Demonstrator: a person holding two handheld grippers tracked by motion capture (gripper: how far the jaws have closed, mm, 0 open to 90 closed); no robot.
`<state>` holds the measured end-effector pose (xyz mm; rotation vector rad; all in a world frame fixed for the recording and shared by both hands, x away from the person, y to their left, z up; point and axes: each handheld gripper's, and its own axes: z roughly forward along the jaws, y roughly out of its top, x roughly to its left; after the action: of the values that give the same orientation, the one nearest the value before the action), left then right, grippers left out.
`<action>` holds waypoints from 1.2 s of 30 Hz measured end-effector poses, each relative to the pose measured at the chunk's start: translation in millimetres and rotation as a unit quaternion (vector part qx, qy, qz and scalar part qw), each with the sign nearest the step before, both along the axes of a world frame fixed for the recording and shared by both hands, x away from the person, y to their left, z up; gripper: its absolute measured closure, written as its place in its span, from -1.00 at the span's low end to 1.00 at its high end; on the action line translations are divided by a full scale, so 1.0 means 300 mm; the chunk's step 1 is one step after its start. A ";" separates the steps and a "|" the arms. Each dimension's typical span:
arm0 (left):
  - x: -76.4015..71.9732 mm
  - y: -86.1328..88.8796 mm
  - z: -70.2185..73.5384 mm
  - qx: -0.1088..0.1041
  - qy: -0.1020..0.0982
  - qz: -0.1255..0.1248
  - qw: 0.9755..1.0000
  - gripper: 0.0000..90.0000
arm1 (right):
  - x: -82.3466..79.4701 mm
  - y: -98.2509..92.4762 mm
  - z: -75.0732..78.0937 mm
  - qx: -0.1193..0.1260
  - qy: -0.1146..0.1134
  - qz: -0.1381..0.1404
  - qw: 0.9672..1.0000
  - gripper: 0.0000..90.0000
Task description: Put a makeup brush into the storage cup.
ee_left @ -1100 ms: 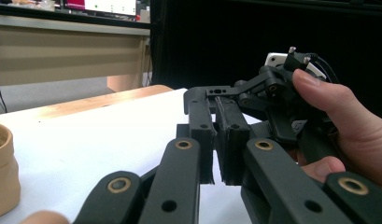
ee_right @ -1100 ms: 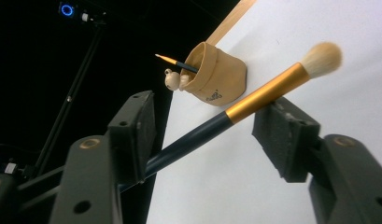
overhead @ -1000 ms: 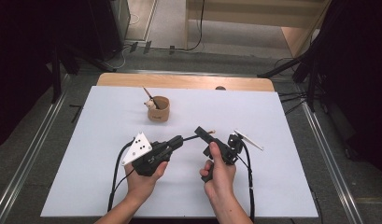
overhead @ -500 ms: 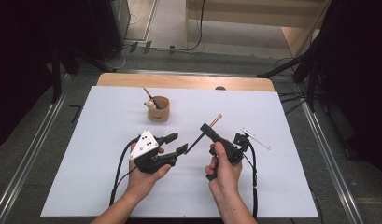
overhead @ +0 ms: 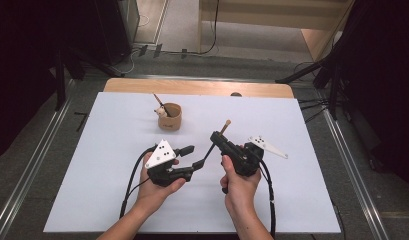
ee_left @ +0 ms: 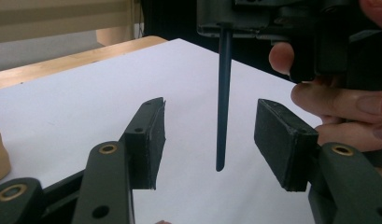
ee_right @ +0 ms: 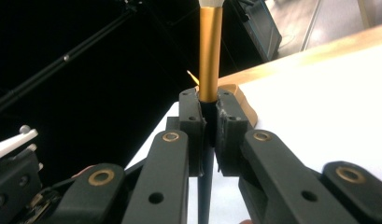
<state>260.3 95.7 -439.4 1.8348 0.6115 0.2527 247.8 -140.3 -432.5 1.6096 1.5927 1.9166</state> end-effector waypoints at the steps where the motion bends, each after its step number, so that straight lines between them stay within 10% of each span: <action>1: 0.001 -0.001 0.000 0.002 0.000 -0.001 1.000 -0.02 | -0.004 0.005 0.005 -0.011 -0.006 0.000 1.000 0.88; 16: -0.003 -0.021 -0.002 0.008 0.006 -0.012 1.000 0.24 | -0.039 0.081 0.047 -0.124 -0.070 0.015 0.990 0.88; 36: 0.004 -0.007 0.020 -0.010 0.029 0.000 1.000 0.56 | -0.060 0.148 0.054 -0.178 -0.099 0.048 0.978 0.88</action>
<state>261.6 93.7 -433.5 1.8291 0.6519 0.1933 229.7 -95.8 -416.4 1.1832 1.8269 1.6512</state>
